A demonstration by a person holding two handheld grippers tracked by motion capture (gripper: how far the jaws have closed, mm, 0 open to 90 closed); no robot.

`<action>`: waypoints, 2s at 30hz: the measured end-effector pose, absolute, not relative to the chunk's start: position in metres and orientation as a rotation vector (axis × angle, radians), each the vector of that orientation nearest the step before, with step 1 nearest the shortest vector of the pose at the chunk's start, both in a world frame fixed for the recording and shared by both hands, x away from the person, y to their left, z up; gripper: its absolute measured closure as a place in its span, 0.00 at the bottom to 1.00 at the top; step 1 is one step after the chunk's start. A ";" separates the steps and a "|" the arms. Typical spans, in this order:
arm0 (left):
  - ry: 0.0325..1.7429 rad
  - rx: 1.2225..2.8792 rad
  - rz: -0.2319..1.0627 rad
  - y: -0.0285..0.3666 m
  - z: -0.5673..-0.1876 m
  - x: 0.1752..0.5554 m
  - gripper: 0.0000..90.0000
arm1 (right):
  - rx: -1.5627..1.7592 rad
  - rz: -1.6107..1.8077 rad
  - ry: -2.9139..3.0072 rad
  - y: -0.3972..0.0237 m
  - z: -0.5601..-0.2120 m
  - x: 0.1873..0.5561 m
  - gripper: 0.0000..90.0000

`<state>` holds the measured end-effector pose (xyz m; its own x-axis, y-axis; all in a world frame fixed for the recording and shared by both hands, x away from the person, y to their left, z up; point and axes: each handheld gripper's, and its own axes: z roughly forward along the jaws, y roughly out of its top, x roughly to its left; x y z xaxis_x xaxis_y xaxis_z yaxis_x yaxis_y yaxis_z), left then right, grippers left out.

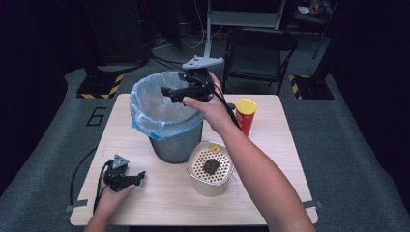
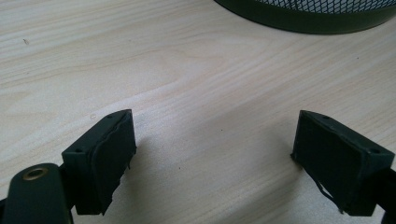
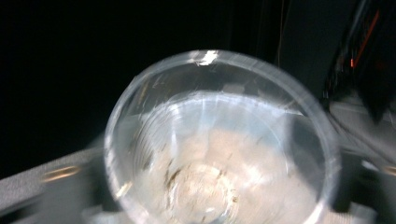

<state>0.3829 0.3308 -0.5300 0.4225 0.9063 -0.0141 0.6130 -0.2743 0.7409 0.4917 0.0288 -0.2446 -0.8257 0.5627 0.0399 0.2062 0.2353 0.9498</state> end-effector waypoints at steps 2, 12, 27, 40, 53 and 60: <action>1.279 1.997 0.549 0.331 -0.530 0.383 0.14 | 0.723 1.559 2.250 0.031 -0.254 0.491 0.09; 1.280 1.993 0.552 0.330 -0.531 0.383 0.14 | 0.745 1.556 2.195 0.010 -0.259 0.483 0.14; 1.273 2.007 0.553 0.331 -0.530 0.383 0.14 | 0.733 1.607 2.107 -0.035 -0.254 0.472 0.32; 1.275 2.003 0.551 0.331 -0.530 0.383 0.14 | 0.746 1.560 2.138 -0.066 -0.273 0.455 0.16; 1.274 2.004 0.546 0.330 -0.531 0.380 0.14 | 0.733 1.572 2.108 -0.108 -0.300 0.438 0.34; 1.275 2.001 0.546 0.330 -0.531 0.380 0.14 | 0.752 1.518 2.135 -0.127 -0.315 0.431 0.35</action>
